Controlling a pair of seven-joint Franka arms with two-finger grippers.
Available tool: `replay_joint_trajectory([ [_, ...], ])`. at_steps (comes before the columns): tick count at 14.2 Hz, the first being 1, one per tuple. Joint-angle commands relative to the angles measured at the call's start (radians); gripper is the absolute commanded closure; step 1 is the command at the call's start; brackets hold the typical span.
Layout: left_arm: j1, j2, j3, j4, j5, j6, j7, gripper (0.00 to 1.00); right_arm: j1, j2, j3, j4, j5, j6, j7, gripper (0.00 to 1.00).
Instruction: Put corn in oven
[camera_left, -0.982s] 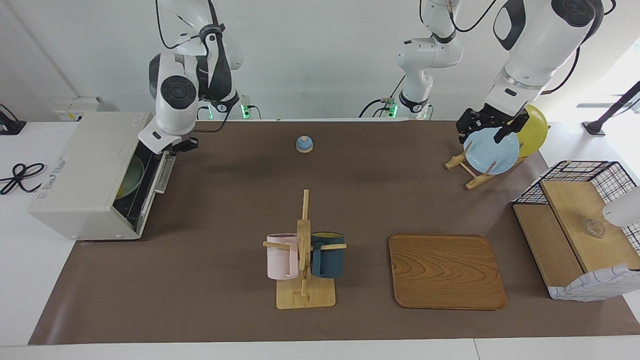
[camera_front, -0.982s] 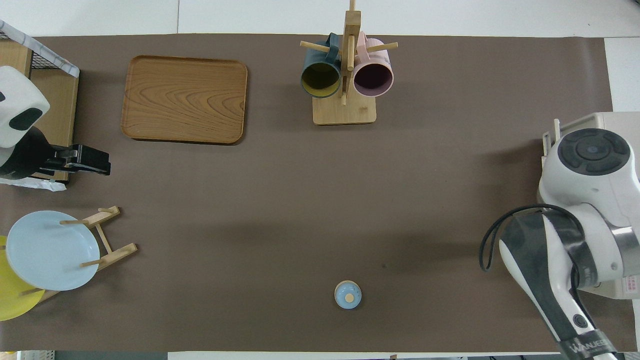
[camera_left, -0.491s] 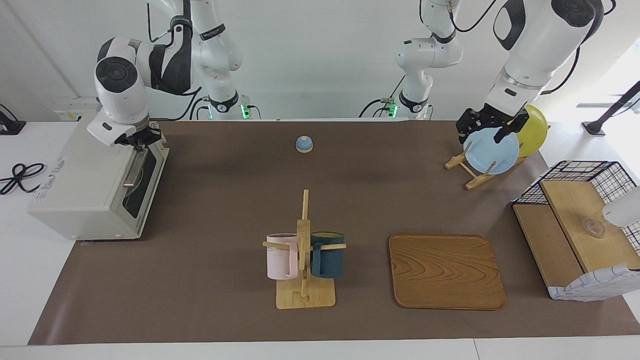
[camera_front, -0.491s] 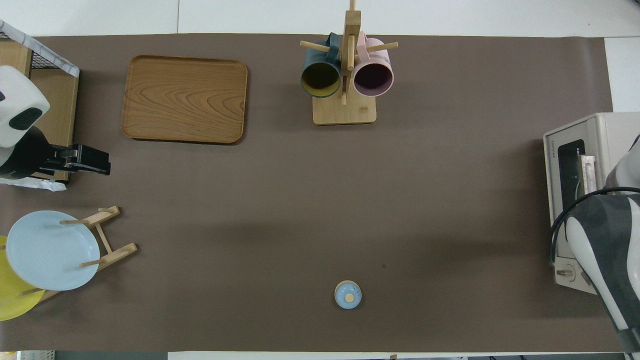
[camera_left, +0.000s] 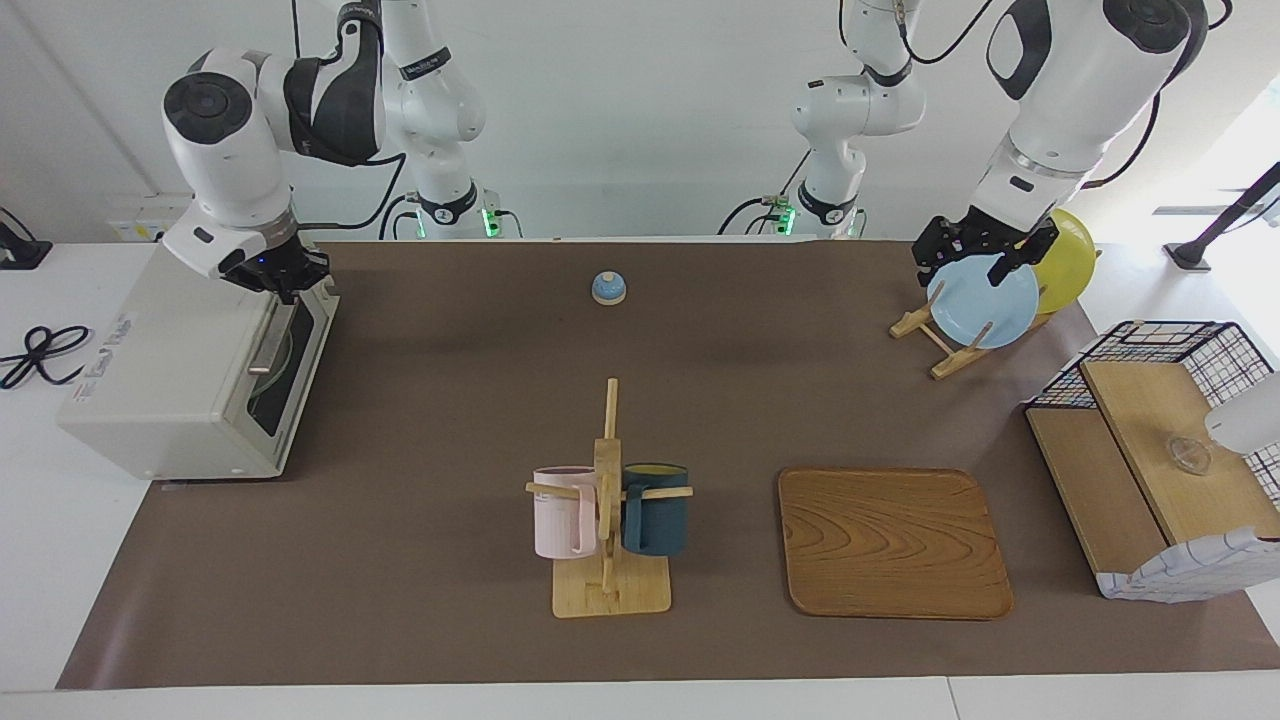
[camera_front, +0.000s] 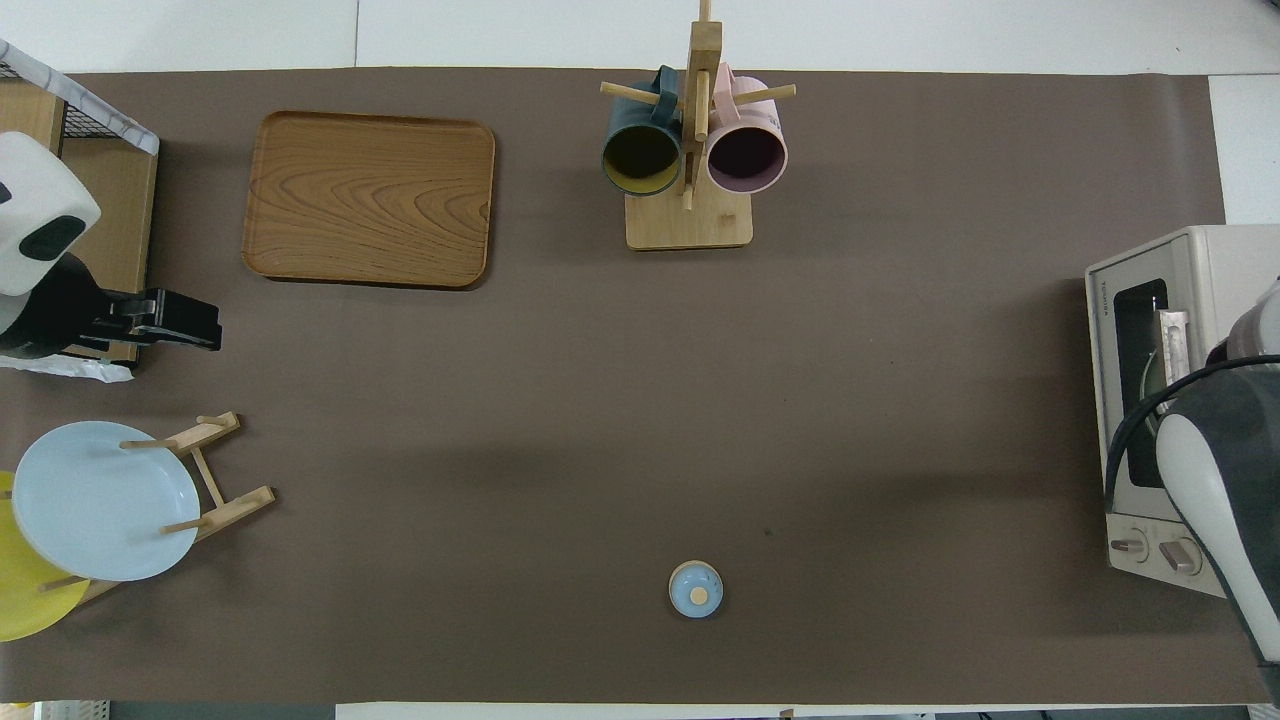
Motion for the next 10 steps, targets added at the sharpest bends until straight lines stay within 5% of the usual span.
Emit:
replay_joint_trajectory([
  [1, 0.013, -0.018, -0.01, -0.016, -0.001, 0.007, 0.006, 0.0, 0.06, 0.103, 0.005, 0.201, 0.056, -0.129, 0.08, 1.0],
  [6, 0.013, -0.018, -0.01, -0.016, -0.001, 0.007, 0.004, 0.0, 0.114, 0.211, 0.005, 0.437, 0.112, -0.279, 0.118, 1.0],
  [8, 0.013, -0.018, -0.01, -0.016, -0.001, 0.007, 0.004, 0.0, 0.128, 0.217, 0.005, 0.449, 0.148, -0.298, 0.121, 0.96],
  [9, 0.013, -0.02, -0.009, -0.016, -0.001, 0.007, 0.004, 0.0, 0.131, 0.219, 0.005, 0.442, 0.149, -0.299, 0.12, 0.32],
  [10, 0.013, -0.02, -0.009, -0.016, -0.001, 0.007, 0.004, 0.0, 0.13, 0.219, 0.005, 0.442, 0.149, -0.304, 0.12, 0.0],
])
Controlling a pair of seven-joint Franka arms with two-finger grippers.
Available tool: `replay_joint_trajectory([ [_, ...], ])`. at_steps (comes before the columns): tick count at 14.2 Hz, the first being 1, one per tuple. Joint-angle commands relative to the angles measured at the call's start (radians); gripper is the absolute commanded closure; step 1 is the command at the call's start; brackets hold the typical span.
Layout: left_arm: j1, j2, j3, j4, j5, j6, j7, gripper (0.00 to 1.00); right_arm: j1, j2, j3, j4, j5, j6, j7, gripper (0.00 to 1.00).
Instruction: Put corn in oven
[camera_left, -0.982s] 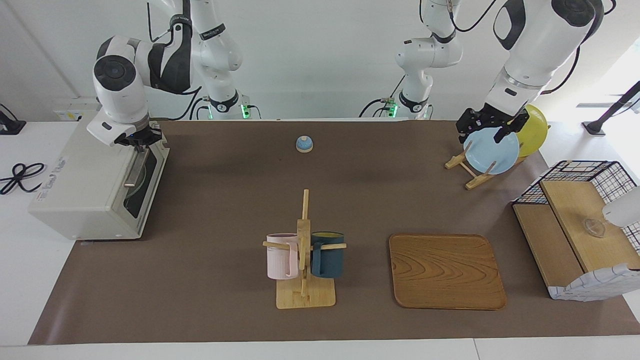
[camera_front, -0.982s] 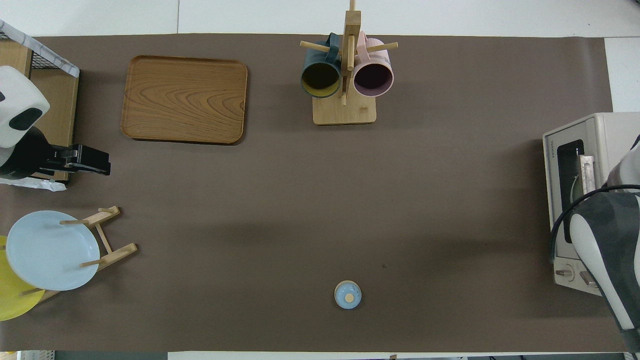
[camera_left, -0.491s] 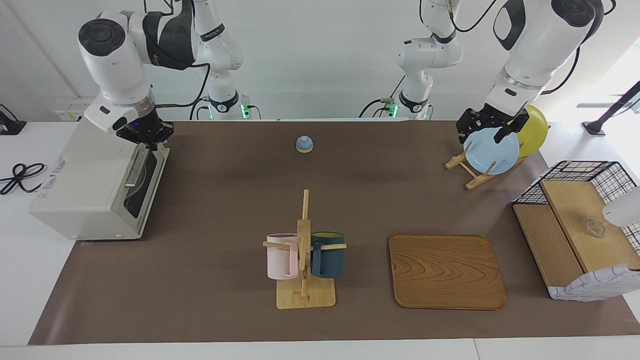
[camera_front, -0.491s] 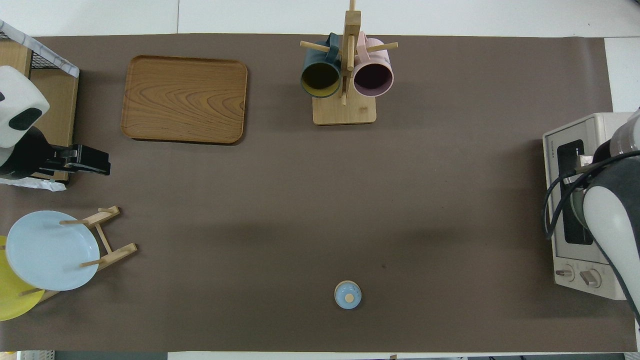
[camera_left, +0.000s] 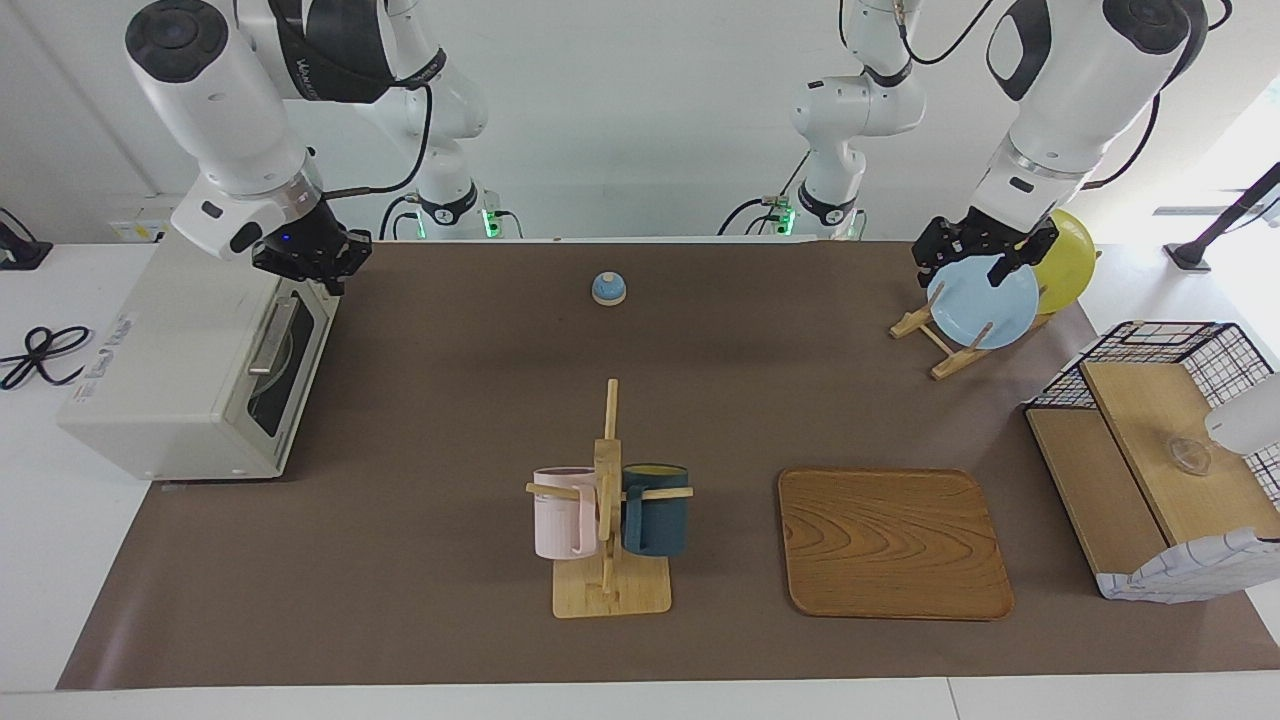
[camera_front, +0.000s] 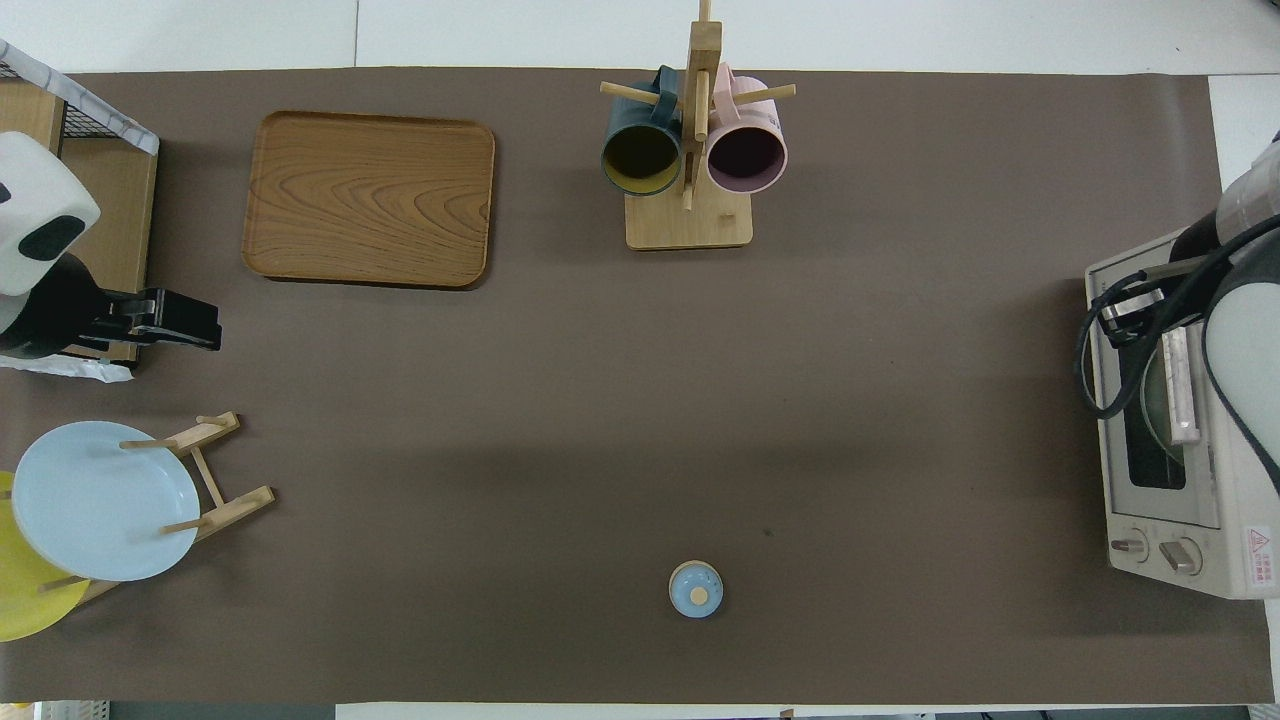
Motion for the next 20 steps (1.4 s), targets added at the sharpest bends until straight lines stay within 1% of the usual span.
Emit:
replay_joint_trajectory([
  [1, 0.013, -0.02, -0.009, -0.016, -0.001, 0.007, 0.004, 0.0, 0.003, 0.024, 0.003, 0.042, 0.018, -0.042, 0.01, 0.0],
  [4, 0.013, -0.018, -0.009, -0.016, -0.001, 0.007, 0.004, 0.0, 0.012, 0.007, 0.002, 0.021, 0.021, -0.052, 0.018, 0.0],
  [5, 0.013, -0.02, -0.01, -0.016, -0.001, 0.007, 0.004, 0.0, 0.047, -0.011, -0.014, 0.001, 0.023, -0.059, 0.036, 0.0],
  [6, 0.013, -0.02, -0.009, -0.016, -0.001, 0.007, 0.004, 0.0, 0.102, -0.043, -0.062, -0.031, 0.023, -0.056, 0.053, 0.0],
  [7, 0.013, -0.018, -0.009, -0.016, -0.001, 0.007, 0.004, 0.0, 0.155, -0.057, -0.111, -0.045, 0.023, -0.053, 0.064, 0.0],
  [8, 0.013, -0.02, -0.009, -0.016, -0.001, 0.007, 0.004, 0.0, 0.175, -0.056, -0.135, -0.046, 0.024, -0.052, 0.068, 0.0],
  [10, 0.013, -0.018, -0.009, -0.016, -0.001, 0.007, 0.004, 0.0, 0.199, -0.067, -0.156, -0.055, 0.023, -0.042, 0.071, 0.0],
  [11, 0.013, -0.02, -0.009, -0.016, -0.001, 0.007, 0.004, 0.0, 0.215, -0.08, -0.166, -0.074, 0.021, -0.02, 0.087, 0.0],
  [13, 0.013, -0.02, -0.009, -0.016, -0.001, 0.007, 0.004, 0.0, 0.221, -0.126, -0.19, -0.104, 0.024, -0.016, 0.123, 0.0],
  [15, 0.013, -0.02, -0.009, -0.016, -0.001, 0.007, 0.004, 0.0, 0.255, -0.128, -0.245, -0.101, 0.027, -0.015, 0.124, 0.0],
  [18, 0.013, -0.018, -0.009, -0.016, -0.001, 0.007, 0.004, 0.0, 0.256, -0.123, -0.264, -0.099, 0.053, 0.004, 0.128, 0.0],
  [20, 0.013, -0.02, -0.01, -0.016, -0.001, 0.007, 0.004, 0.0, 0.259, -0.125, -0.293, -0.099, 0.055, 0.004, 0.128, 0.0],
])
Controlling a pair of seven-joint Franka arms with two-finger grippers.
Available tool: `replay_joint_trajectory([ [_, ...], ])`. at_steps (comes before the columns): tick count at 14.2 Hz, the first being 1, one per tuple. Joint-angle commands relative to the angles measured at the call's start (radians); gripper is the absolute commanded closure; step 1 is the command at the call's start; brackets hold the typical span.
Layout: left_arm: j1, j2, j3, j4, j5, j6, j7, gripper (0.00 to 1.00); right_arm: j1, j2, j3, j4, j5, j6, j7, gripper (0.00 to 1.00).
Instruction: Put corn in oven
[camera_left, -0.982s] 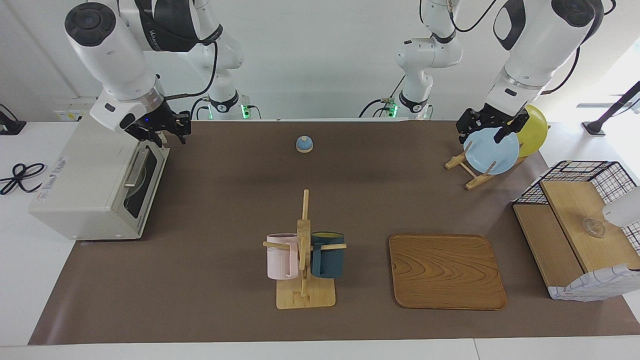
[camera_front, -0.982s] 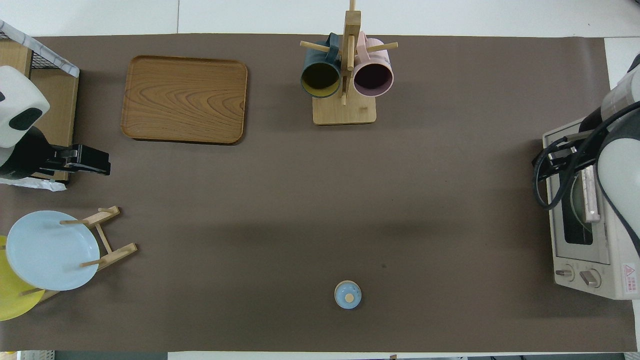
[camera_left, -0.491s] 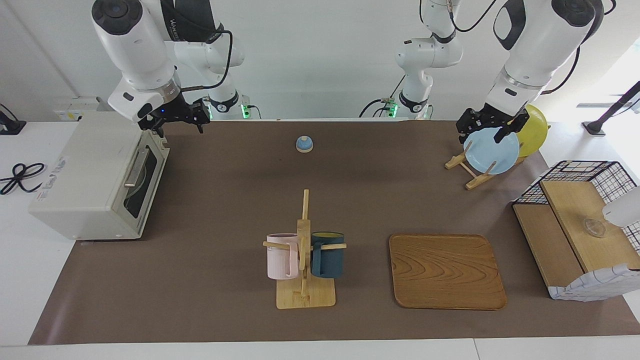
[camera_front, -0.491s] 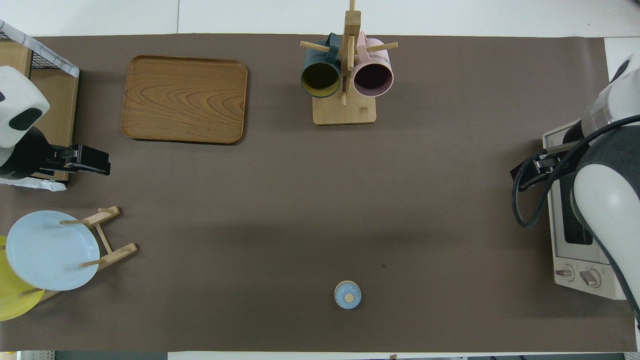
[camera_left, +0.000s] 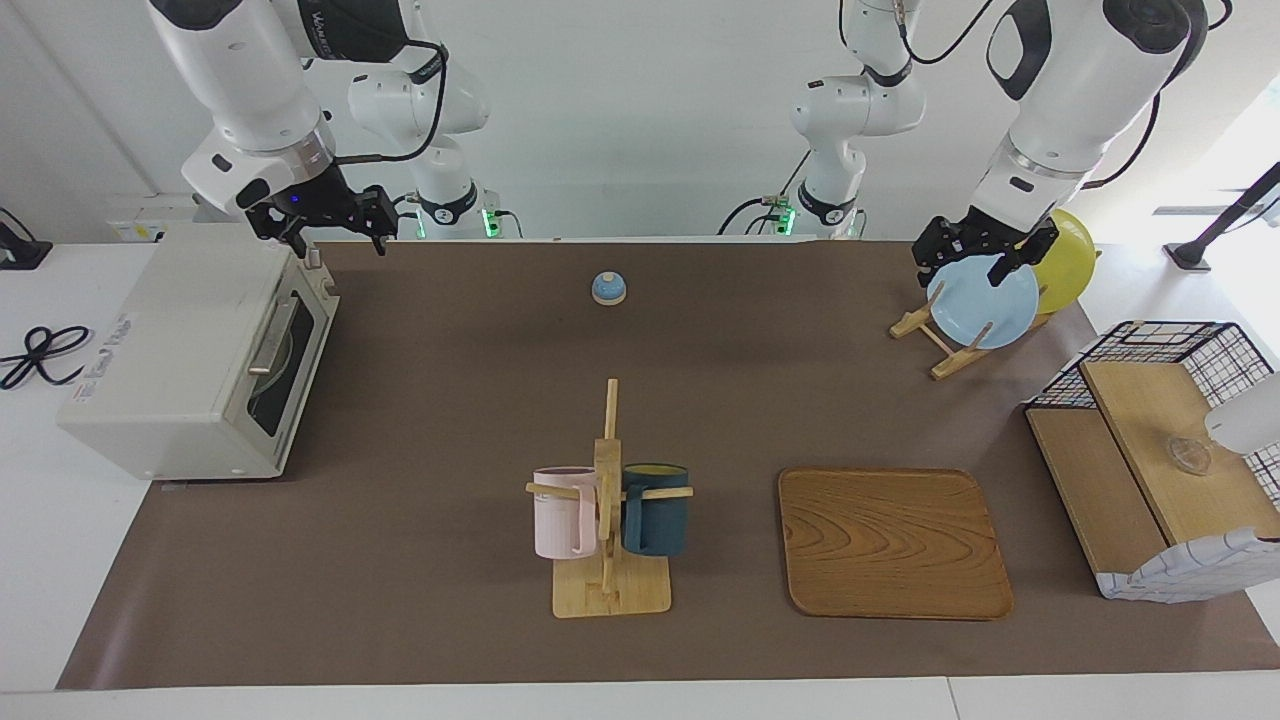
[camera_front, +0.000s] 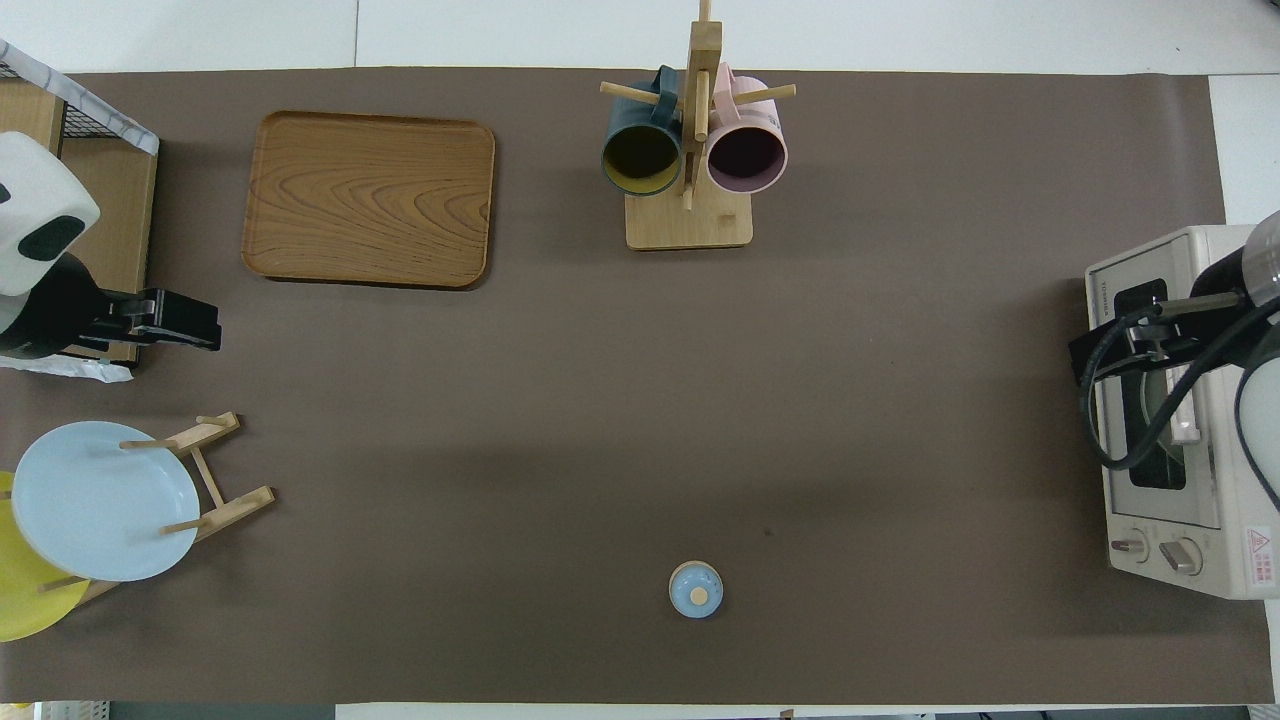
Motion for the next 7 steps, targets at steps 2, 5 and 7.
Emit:
replay_joint_trajectory([
  [2, 0.013, -0.018, -0.01, -0.016, -0.001, 0.007, 0.004, 0.0, 0.018, -0.02, -0.039, -0.031, 0.027, 0.028, 0.02, 0.0],
  [5, 0.013, -0.02, -0.01, -0.016, -0.001, 0.007, 0.004, 0.0, 0.019, -0.012, -0.039, -0.024, 0.027, 0.029, 0.021, 0.0],
  [7, 0.013, -0.018, -0.009, -0.016, -0.001, 0.007, 0.004, 0.0, 0.019, -0.012, -0.039, -0.024, 0.027, 0.031, 0.02, 0.0],
])
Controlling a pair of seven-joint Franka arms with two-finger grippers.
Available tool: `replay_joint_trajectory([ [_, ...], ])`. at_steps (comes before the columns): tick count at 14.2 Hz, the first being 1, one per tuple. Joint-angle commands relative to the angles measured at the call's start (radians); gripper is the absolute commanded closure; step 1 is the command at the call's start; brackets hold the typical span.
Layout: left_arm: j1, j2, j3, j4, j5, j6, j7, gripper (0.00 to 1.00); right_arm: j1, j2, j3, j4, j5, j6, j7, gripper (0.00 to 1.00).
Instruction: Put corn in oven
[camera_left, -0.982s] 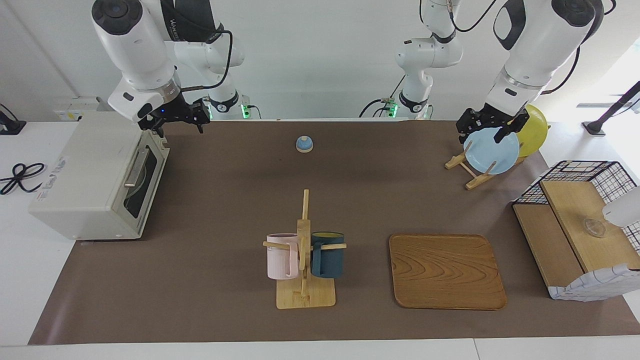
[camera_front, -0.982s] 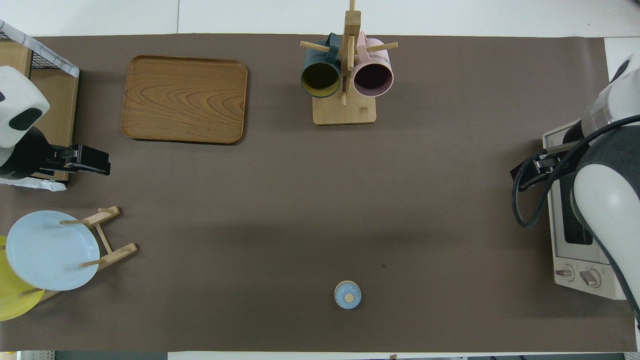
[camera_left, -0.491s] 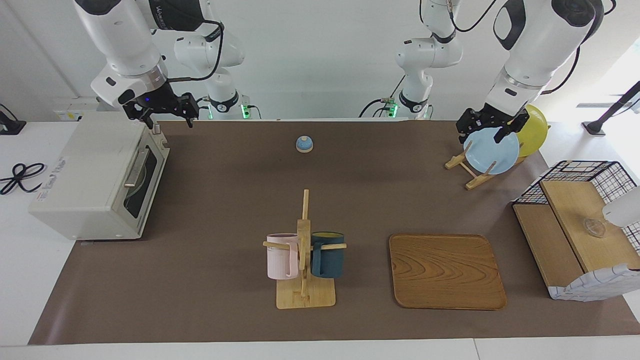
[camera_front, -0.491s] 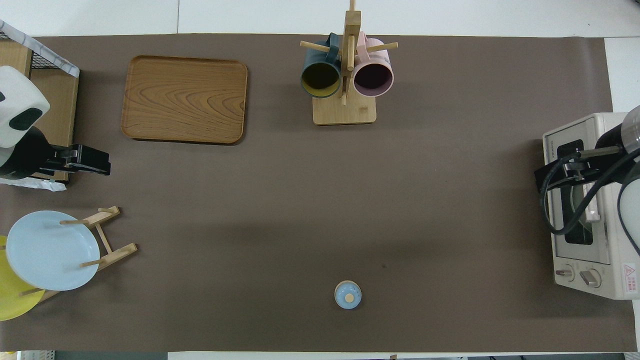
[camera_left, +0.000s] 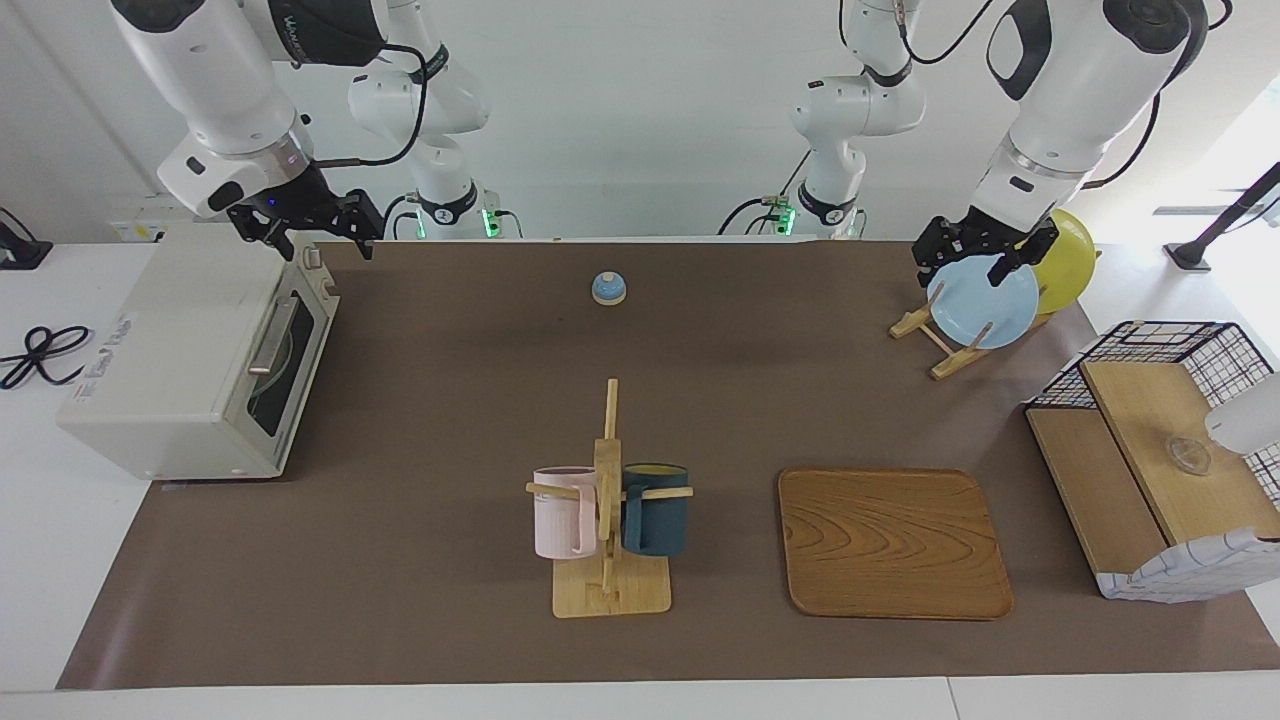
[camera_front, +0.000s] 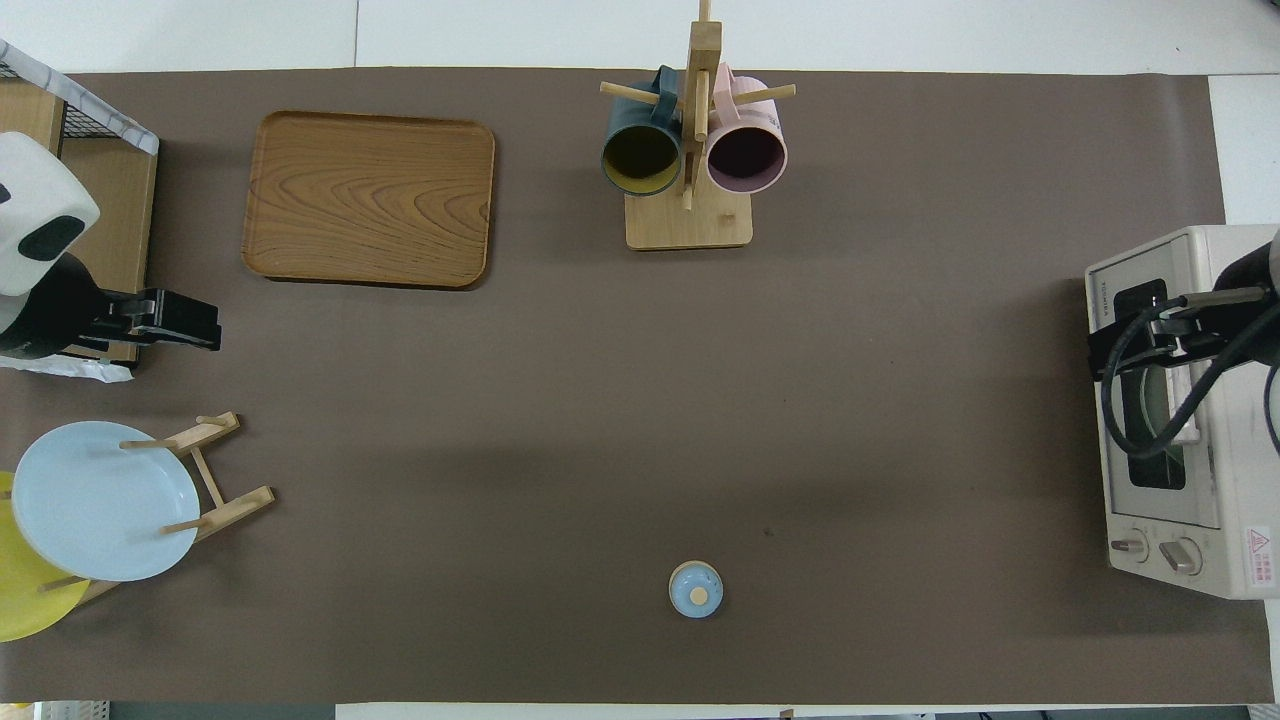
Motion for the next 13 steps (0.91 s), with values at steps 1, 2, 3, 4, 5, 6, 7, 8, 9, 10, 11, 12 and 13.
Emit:
replay_joint_trajectory([
  [1, 0.013, -0.018, -0.009, -0.016, -0.001, 0.007, 0.006, 0.0, 0.01, -0.012, -0.013, -0.02, 0.026, 0.023, 0.019, 0.0],
  [2, 0.013, -0.02, -0.009, -0.016, -0.001, 0.007, 0.004, 0.0, 0.01, -0.012, -0.014, -0.018, 0.03, 0.022, 0.019, 0.0],
  [3, 0.013, -0.02, -0.009, -0.016, -0.001, 0.007, 0.004, 0.0, 0.01, -0.01, -0.014, -0.014, 0.035, 0.02, 0.019, 0.0],
  [4, 0.013, -0.018, -0.009, -0.016, -0.001, 0.007, 0.004, 0.0, 0.01, -0.01, -0.014, -0.012, 0.035, 0.022, 0.019, 0.0],
  [5, 0.013, -0.018, -0.009, -0.016, -0.001, 0.007, 0.004, 0.0, 0.01, -0.01, -0.014, -0.013, 0.033, 0.022, 0.019, 0.0],
  [6, 0.013, -0.02, -0.009, -0.016, -0.001, 0.007, 0.004, 0.0, 0.01, -0.01, -0.014, -0.012, 0.033, 0.019, 0.019, 0.0],
  [7, 0.013, -0.018, -0.009, -0.016, -0.001, 0.007, 0.004, 0.0, 0.01, -0.01, -0.014, -0.012, 0.033, 0.02, 0.019, 0.0],
  [8, 0.013, -0.02, -0.01, -0.016, -0.001, 0.007, 0.004, 0.0, 0.01, -0.01, -0.014, -0.012, 0.033, 0.022, 0.019, 0.0],
  [9, 0.013, -0.02, -0.009, -0.016, -0.001, 0.007, 0.004, 0.0, 0.01, -0.01, -0.014, -0.012, 0.033, 0.022, 0.019, 0.0],
  [10, 0.013, -0.02, -0.009, -0.016, -0.001, 0.007, 0.004, 0.0, 0.01, -0.01, -0.014, -0.012, 0.033, 0.02, 0.019, 0.0],
  [11, 0.013, -0.018, -0.01, -0.016, -0.001, 0.007, 0.004, 0.0, 0.01, -0.01, -0.014, -0.012, 0.032, 0.02, 0.019, 0.0],
  [12, 0.013, -0.018, -0.01, -0.016, -0.001, 0.007, 0.004, 0.0, 0.01, -0.01, -0.014, -0.012, 0.032, 0.02, 0.019, 0.0],
  [13, 0.013, -0.018, -0.01, -0.016, -0.001, 0.007, 0.004, 0.0, 0.01, -0.01, -0.014, -0.012, 0.032, 0.02, 0.019, 0.0],
])
